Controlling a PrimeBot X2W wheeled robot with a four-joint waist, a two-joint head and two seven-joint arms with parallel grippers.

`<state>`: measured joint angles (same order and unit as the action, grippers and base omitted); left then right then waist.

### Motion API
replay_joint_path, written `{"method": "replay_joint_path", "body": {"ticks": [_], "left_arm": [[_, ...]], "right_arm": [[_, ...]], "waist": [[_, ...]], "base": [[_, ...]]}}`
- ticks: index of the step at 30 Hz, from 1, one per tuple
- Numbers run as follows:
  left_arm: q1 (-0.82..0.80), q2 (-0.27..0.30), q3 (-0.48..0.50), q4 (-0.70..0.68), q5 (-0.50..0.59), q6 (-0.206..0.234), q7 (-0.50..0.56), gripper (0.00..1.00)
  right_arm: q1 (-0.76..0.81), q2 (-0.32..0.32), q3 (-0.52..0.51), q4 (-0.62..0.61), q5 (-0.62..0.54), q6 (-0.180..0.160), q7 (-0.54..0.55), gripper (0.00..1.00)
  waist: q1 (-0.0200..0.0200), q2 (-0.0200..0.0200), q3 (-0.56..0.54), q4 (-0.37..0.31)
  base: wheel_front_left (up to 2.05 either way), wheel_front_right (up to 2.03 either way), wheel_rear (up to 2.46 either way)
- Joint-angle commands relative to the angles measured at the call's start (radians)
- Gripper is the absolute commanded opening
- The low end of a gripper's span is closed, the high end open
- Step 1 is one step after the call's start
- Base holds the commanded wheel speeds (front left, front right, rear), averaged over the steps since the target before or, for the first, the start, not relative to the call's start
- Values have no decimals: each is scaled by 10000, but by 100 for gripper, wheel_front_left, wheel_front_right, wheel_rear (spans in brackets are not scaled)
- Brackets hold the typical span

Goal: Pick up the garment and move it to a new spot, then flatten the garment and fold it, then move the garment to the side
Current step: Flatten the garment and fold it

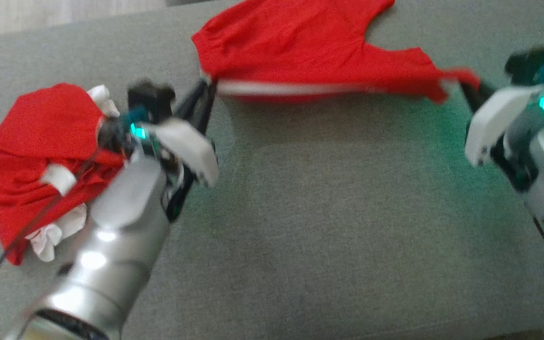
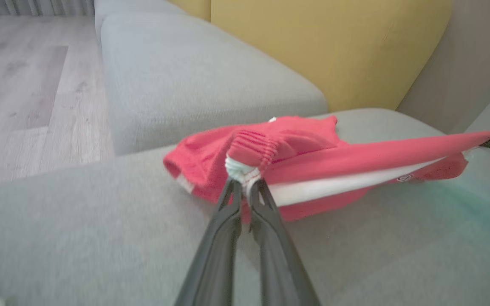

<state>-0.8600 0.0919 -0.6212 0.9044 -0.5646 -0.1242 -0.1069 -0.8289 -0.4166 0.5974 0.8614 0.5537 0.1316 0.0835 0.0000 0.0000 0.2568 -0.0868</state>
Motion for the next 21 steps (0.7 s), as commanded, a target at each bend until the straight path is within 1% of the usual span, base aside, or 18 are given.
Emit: {"method": "replay_joint_path", "body": {"ticks": [1,4,10,13,14,21], "left_arm": [[-124,400,254,-143,-37,31,-80,0],[504,475,6,-116,-121,-11,-38,0],[1532,666,-413,-449,-292,-45,113,0],[2024,794,-590,-725,-362,-51,170,0],[2024,794,-590,-725,-362,-51,170,0],[3289,1003,-878,-1650,-574,-33,388,0]], "right_arm": [[150,-565,242,-341,296,-9,161,0],[593,-1244,976,-848,1074,-9,516,0],[1282,-2324,2199,-1746,2243,-9,1260,0],[1583,-2770,2684,-2146,2754,-9,1670,0],[1583,-2770,2684,-2146,2754,-9,1670,0],[2369,-3652,3495,-3194,3968,-9,2611,0]], "waist": [[0,0,-182,114],[0,0,-440,206],[0,0,-1140,240],[0,0,-1527,185],[0,0,-1527,185],[0,0,-2406,-25]], "base": [[0,0,0],[0,0,0],[0,0,0],[0,0,0],[0,0,0],[0,0,0]]}}
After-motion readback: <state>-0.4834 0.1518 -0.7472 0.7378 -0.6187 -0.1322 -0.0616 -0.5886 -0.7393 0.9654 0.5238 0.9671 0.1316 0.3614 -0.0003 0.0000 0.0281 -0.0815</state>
